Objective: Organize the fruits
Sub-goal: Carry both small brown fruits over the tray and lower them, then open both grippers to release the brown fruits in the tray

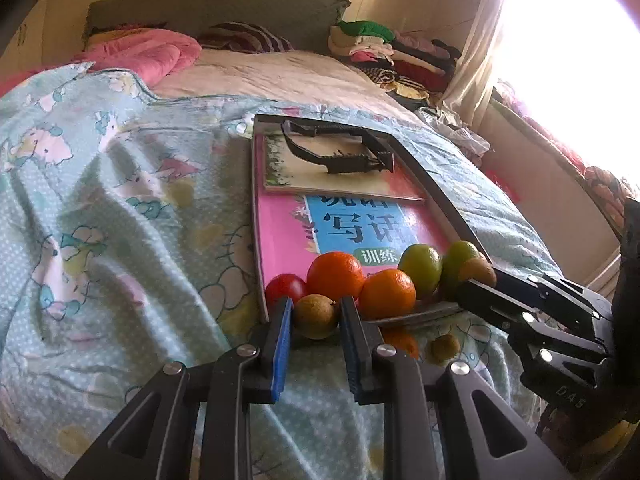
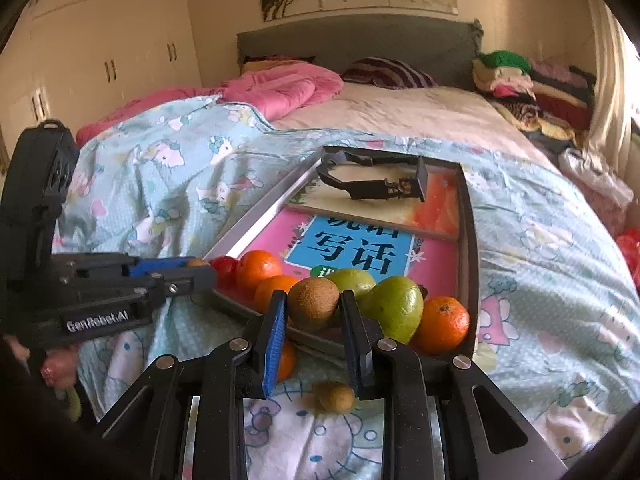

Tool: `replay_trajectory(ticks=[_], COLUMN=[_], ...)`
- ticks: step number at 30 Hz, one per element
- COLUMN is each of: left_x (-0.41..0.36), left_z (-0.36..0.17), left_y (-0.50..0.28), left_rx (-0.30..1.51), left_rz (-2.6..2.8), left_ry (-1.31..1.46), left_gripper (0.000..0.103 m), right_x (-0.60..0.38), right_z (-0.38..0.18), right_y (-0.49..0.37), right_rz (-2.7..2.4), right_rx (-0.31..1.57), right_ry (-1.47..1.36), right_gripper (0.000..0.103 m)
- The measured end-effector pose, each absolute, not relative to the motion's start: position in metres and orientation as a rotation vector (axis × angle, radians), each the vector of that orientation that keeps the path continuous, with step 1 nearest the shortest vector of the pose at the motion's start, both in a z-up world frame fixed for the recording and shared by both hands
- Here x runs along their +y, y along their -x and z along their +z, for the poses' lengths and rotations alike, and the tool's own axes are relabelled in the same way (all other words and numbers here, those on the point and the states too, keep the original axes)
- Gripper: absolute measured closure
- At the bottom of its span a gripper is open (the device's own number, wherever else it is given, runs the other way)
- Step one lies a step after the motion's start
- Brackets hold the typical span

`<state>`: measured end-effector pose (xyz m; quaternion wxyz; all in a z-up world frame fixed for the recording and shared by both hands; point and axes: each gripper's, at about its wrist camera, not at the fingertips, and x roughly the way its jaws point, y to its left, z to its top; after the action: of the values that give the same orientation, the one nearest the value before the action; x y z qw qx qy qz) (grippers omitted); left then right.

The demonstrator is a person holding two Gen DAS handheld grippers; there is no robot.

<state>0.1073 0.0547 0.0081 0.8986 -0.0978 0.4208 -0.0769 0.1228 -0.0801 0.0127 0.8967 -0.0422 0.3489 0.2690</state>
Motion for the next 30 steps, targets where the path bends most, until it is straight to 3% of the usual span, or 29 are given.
replay_trajectory(ticks=[25,30], left_x=[0.047,0.046], left_z=[-0.001,-0.001], left_y=[-0.119,-0.117], left_rx=[0.876,0.875], left_rz=[-0.182,-0.186], left_ry=[0.164,0.164], left_gripper=[0.079,0.079], right_x=[-0.059,-0.058], right_z=[-0.007,-0.007], right_y=[-0.129,-0.129], right_rz=[0.507,0.505], right_rx=[0.724,0.719], right_ry=[0.184,0.18], right_gripper=[0.076,0.069])
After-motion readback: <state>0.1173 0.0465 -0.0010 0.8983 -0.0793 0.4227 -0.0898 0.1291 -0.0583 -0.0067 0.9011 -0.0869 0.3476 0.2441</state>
